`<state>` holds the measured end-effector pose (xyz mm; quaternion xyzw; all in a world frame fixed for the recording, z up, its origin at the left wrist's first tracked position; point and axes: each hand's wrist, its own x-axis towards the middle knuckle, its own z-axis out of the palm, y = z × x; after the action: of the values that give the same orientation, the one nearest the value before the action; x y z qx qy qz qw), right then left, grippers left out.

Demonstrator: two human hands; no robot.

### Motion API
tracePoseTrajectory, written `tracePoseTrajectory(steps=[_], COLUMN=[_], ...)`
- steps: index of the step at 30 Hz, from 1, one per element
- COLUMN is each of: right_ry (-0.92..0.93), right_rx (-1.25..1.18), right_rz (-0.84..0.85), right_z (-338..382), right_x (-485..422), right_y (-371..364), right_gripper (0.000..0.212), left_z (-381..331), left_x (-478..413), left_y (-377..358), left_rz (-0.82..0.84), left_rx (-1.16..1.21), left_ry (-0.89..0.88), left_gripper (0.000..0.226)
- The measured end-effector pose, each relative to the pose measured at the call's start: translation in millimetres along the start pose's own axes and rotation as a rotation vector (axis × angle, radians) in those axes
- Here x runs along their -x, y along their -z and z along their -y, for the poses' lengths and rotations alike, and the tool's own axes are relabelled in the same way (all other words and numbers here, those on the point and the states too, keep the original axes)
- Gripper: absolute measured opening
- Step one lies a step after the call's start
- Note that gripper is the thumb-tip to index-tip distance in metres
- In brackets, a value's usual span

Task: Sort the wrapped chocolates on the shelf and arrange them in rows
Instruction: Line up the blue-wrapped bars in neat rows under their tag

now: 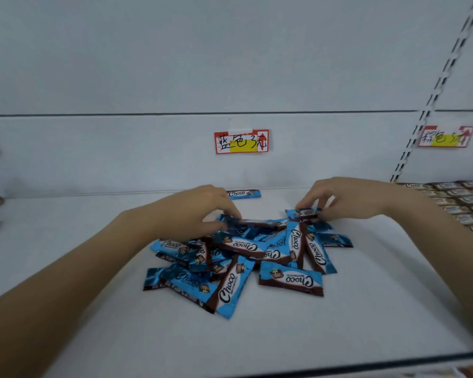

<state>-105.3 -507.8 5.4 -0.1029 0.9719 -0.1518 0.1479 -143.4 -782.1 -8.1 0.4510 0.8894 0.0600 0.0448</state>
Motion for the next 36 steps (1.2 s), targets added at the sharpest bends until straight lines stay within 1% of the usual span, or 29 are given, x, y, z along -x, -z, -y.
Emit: tracePoseTrajectory(steps=[2,3,5,7,9,10,12,14,16,18,19,22,24,26,27,29,31,33,36], right_ry=[-0.013,-0.023,-0.054,-0.075,-0.047,-0.022,0.025,0.057,0.075,0.083,0.083,0.048,0.001,-0.046,-0.066,-0.083,-0.079,-0.057,-0.021], right_rx=[-0.004,-0.004,-0.016,-0.026,-0.073,-0.122,-0.293,-0.555,-0.809,-0.934,-0.965,-0.987,-0.989,-1.018,-1.040,-1.064,-1.035,-1.016,-1.057], right_rz=[0.005,0.018,0.037,0.052,0.059,0.046,-0.028,-0.137,-0.229,-0.298,-0.332,-0.380,-0.387,-0.397,-0.398,-0.394,-0.403,-0.413,-0.414], right_z=[0.8,0.2,-2.9,-2.5,0.7,2.3,4.0,3.3,1.5,-1.0,-3.1,-9.8,-11.5,-11.9,-12.0,-12.4,-13.7,-14.6,-14.3], right_x=[-0.9,-1.0,-0.8,-2.4,-5.9,-8.2,-14.5,-21.9,-29.0,-32.3,-32.7,-33.6,-34.2,-35.2,-35.2,-34.0,-31.7,-28.4,-23.5], right_y=[2.4,3.6,6.0,10.9,18.5,21.9,24.6,20.3,11.5,2.7,-0.5,-4.7,-5.2,-6.0,-6.4,-6.4,-5.6,-3.6,-0.2], right_gripper=[0.028,0.026,0.024,0.020,0.013,0.011,0.012,0.016,0.029,0.040,0.040,0.026,0.014,0.009,0.010,0.010,0.009,0.007,0.008], left_z=[-3.1,-4.1,-5.1,-7.3,-11.5,-14.4,-20.5,-27.0,-31.1,-33.2,-33.4,-35.7,-39.3,-41.1,-40.8,-38.8,-36.2,-33.6,-32.0], left_x=[1.0,1.7,1.6,0.6,-4.5,-9.3,-23.0,-39.9,-56.2,-65.3,-67.8,-68.6,-66.0,-65.2,-65.9,-66.7,-65.7,-63.5,-62.0], left_y=[6.6,10.5,21.4,35.7,49.9,56.2,63.7,62.4,52.8,38.4,29.9,10.4,6.6,4.7,3.3,0.2,-2.3,-2.9,-3.7], left_rz=[0.041,0.062,0.102,0.186,0.250,0.250,0.192,0.082,-0.041,-0.098,-0.085,-0.011,0.024,0.028,-0.007,-0.135,-0.257,-0.326,-0.383], left_rx=[0.063,0.094,0.127,0.123,0.123,0.126,0.153,0.218,0.317,0.390,0.383,0.309,0.417,0.555,0.610,0.711,0.779,0.812,0.874], left_ry=[0.044,0.068,0.102,0.141,0.167,0.171,0.171,0.185,0.217,0.273,0.296,0.322,0.303,0.281,0.274,0.275,0.288,0.310,0.331], left_gripper=[0.016,0.013,0.018,0.021,0.021,0.022,0.021,0.017,0.009,0.010,0.012,0.012,0.006,0.004,0.006,0.011,0.013,0.014,0.011])
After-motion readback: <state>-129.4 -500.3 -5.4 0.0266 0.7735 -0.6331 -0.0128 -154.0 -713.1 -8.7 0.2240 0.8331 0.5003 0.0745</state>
